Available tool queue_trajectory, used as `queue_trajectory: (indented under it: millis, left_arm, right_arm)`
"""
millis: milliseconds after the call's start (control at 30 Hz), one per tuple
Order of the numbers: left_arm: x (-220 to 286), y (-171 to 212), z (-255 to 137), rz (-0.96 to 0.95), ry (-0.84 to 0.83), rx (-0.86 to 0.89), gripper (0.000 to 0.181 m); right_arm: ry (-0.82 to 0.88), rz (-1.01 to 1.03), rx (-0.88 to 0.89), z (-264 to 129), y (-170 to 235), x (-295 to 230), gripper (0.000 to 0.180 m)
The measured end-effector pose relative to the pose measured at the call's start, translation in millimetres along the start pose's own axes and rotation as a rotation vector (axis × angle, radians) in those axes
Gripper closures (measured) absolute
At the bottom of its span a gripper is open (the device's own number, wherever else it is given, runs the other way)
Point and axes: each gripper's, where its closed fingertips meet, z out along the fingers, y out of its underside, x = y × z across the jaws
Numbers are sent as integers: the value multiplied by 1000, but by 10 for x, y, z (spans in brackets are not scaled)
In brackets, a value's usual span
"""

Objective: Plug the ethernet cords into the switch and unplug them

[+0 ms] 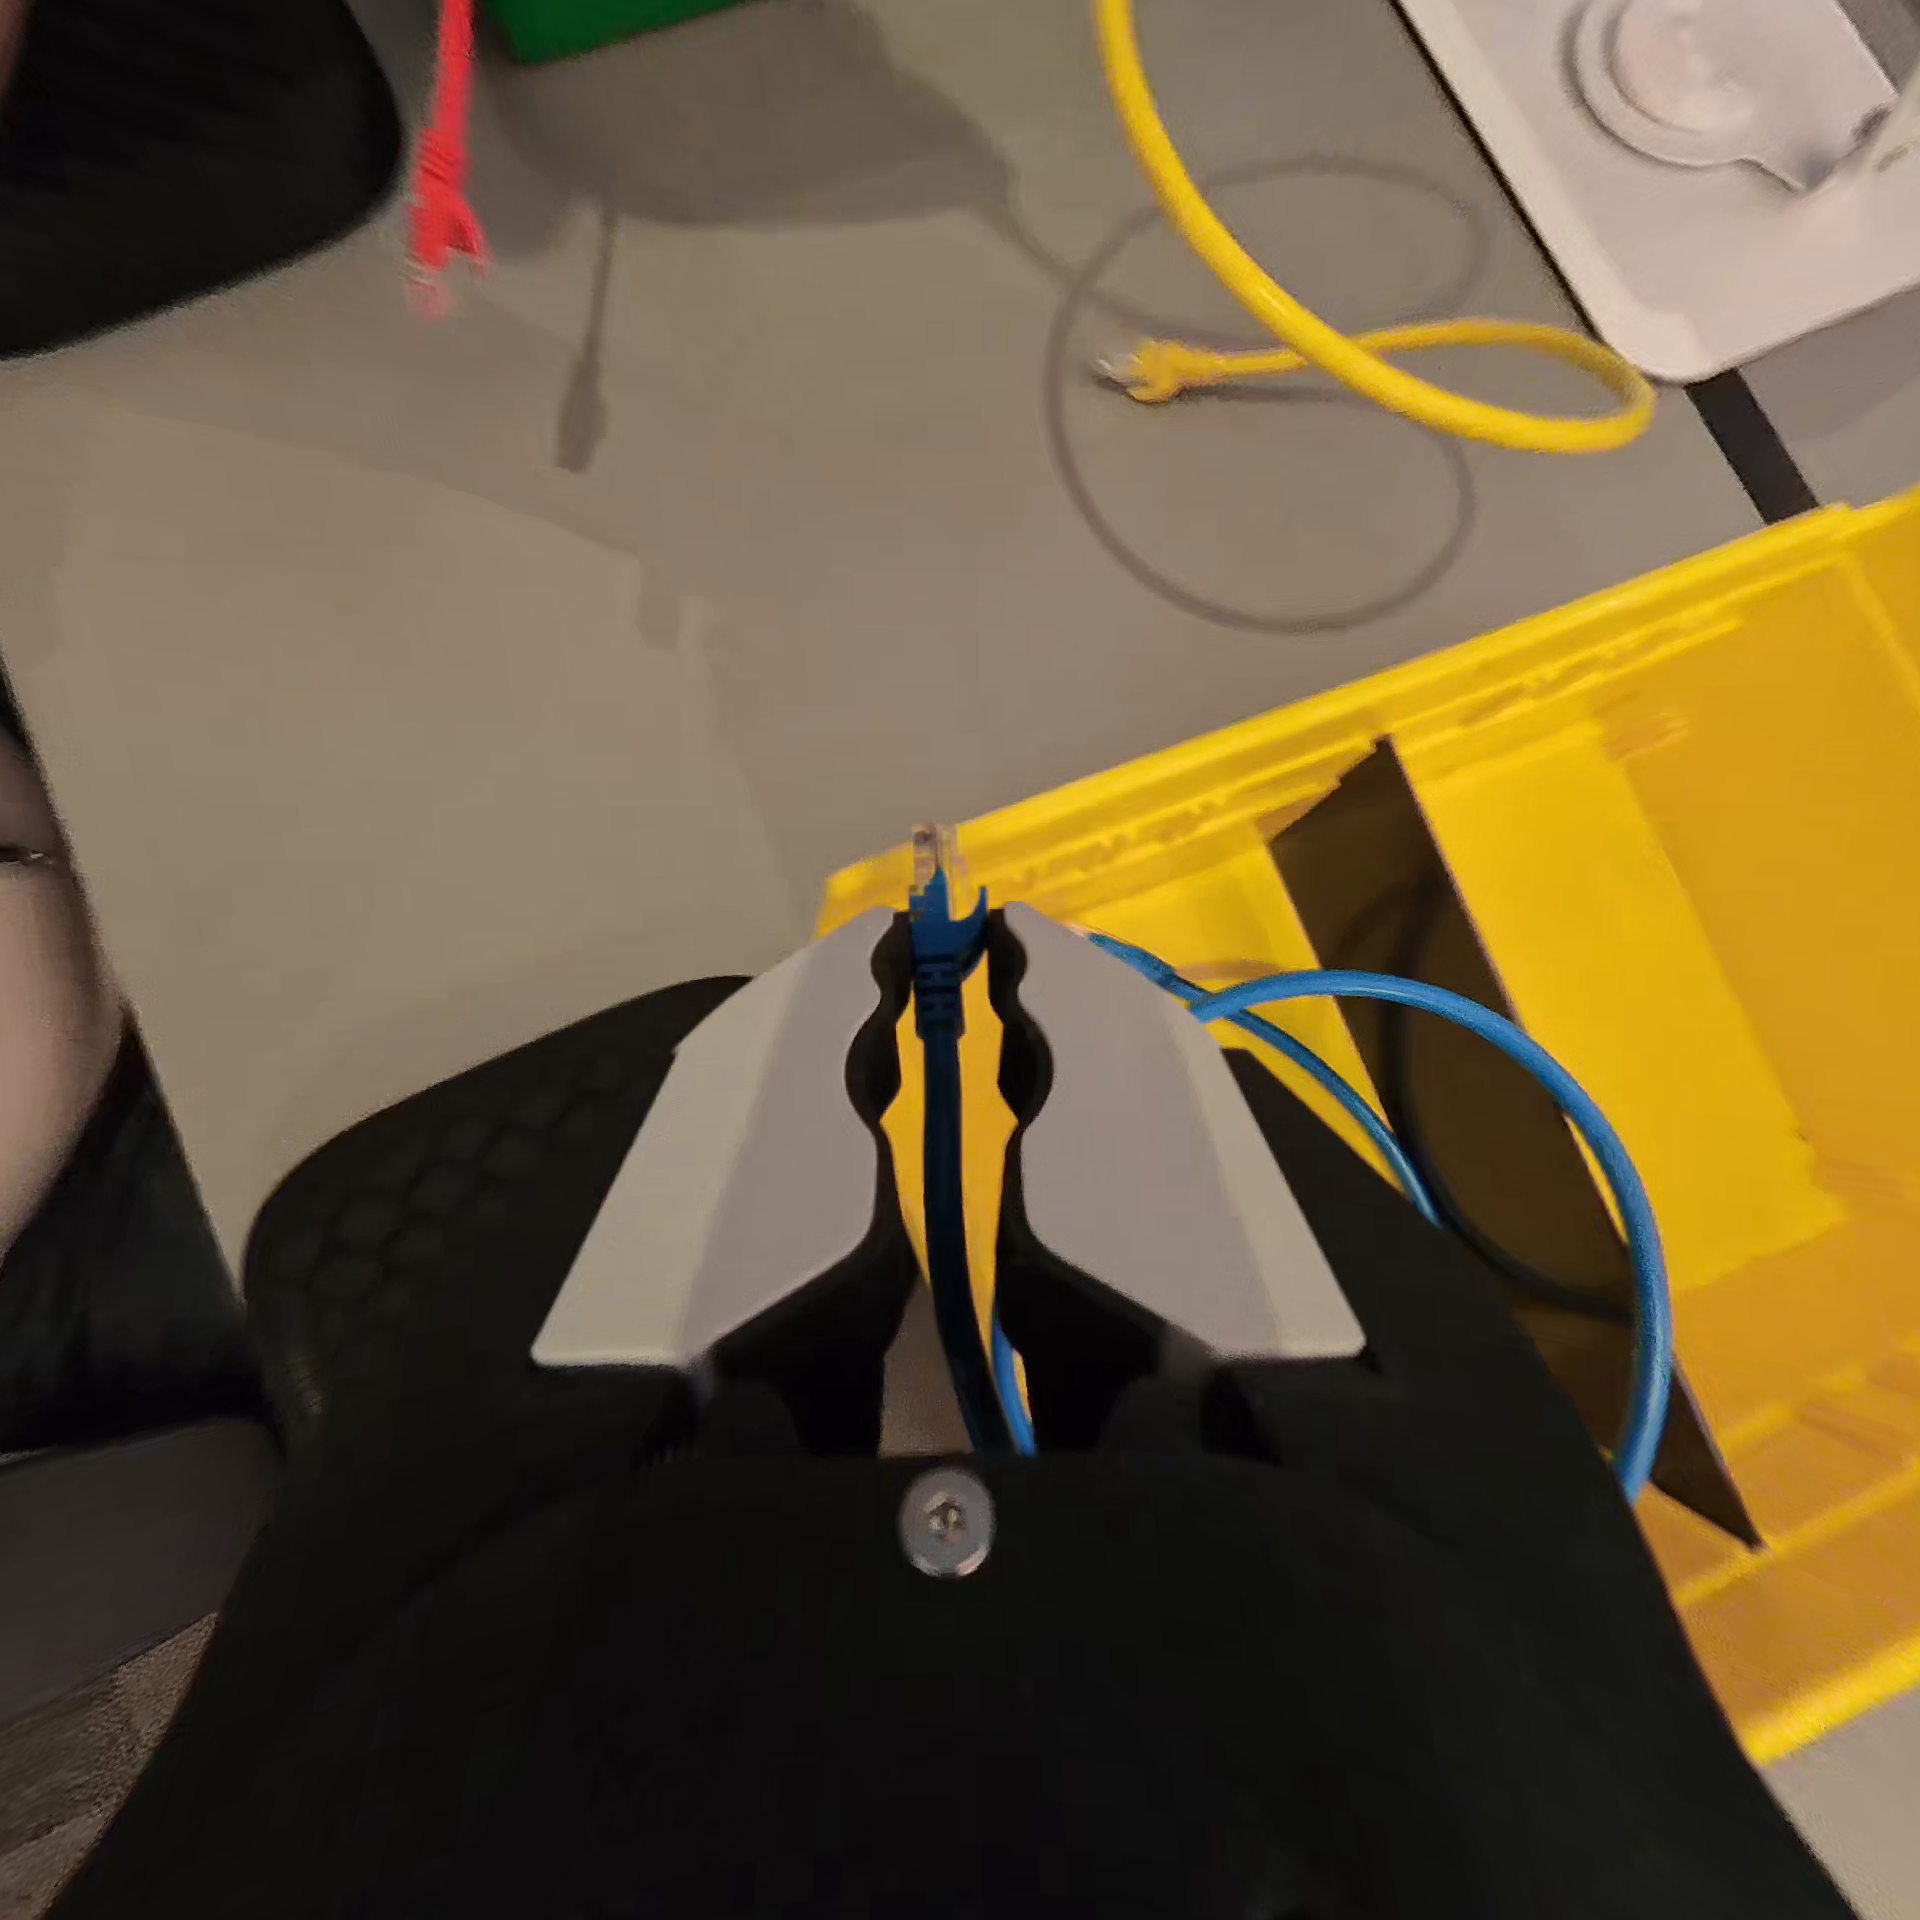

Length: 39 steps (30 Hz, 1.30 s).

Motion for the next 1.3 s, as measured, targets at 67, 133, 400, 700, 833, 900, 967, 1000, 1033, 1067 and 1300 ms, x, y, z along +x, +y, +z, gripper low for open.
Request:
queue_trajectory:
  millis: [67,133,400,700,833,900,967,1000,1033,1067,1300]
  left_arm:
    - [19,-18,-2,5,5,2,155]
    - [33,-36,1,8,7,5,155]
    - [56,-59,0,21,10,3,155]
    - [105,-80,3,26,26,-1,155]
    - [146,-81,19,34,45,0,155]
    - [168,-88,22,47,57,10,155]
    - [182,-110,20,58,64,35,155]
    - [194,-128,15,72,68,54,155]
    - [200,-148,10,88,64,75,155]
    - [207,-171,4,105,59,96,155]
    - [418,-399,-61,240,72,249,156]
  right_arm:
    - [29,-45,10,-37,-34,-70,164]
    - [55,-67,10,-92,-36,-102,164]
    - [227,-100,-16,-250,65,134,165]
    - [30,213,-324,486,520,309,160]
    - [-268,582,-268,398,286,82,155]
    - [-237,564,-187,291,213,179,155]
    - [-101,422,-101,139,132,342,155]
    - [-13,320,-33,32,22,419,154]
    - [75,175,69,-107,-171,446,153]
    - [163,-6,191,-278,-427,398,153]
    - [652,-1005,528,-1022,-1933,-622,145]
